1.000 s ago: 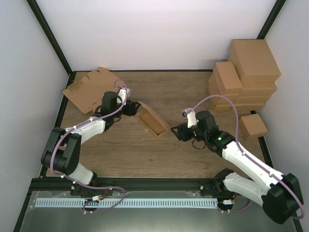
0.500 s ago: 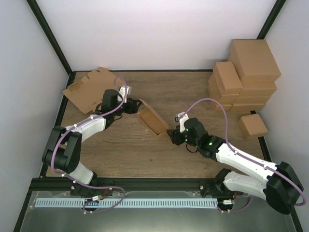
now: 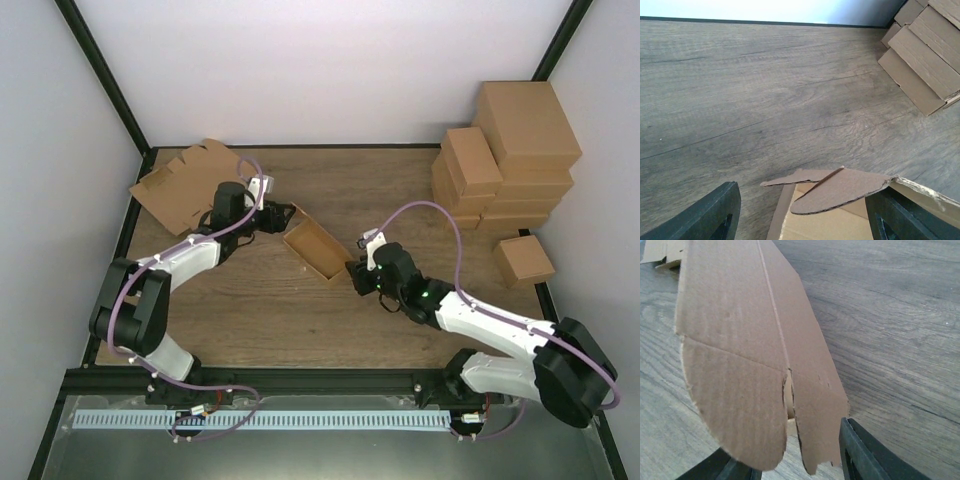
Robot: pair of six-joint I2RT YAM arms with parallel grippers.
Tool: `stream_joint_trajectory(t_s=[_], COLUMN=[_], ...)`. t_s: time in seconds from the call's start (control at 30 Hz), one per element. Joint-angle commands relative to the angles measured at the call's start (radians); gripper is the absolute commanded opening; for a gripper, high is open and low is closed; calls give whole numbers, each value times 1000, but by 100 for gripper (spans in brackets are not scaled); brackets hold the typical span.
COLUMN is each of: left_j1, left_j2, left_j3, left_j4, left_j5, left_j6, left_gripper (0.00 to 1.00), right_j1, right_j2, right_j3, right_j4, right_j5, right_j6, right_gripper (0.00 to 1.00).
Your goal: Fold the paper box
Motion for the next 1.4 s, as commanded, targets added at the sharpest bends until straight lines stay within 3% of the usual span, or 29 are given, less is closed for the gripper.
stream_joint_trajectory(t_s=[0.0,0.17,0.3,0.33,0.5,0.83,1.13,1.37], left_j1=[1,2,2,2,3,13,13,15], left_j2=[11,3,-12,-19,-76,-151,-140,-14], left_j3=[28,29,29,27,-50,-141,-76,42], left_j4=[13,5,-16,-24,5,37,-5,-27], left_j5=[25,25,14,9,-3,55,29,55], left_j6=[-4,2,21,26,11,65,110,153], left_gripper=[71,71,71,71,72,73,73,73], right_j1=[9,7,7,7,1,-132,-137,-137], right_j2=[43,88,89,86,43,-45,-2,12], right_j3=[8,21,50,59,93,138,174,187], right_j4=[69,96,71,57,-33,-181,-216,-233], right_j5=[46,73,85,85,82,-166,-220,-231], right_j6=[-9,-4,7,8,21,-20,-36,-47], right_gripper=[38,28,3,1,1,1,1,1])
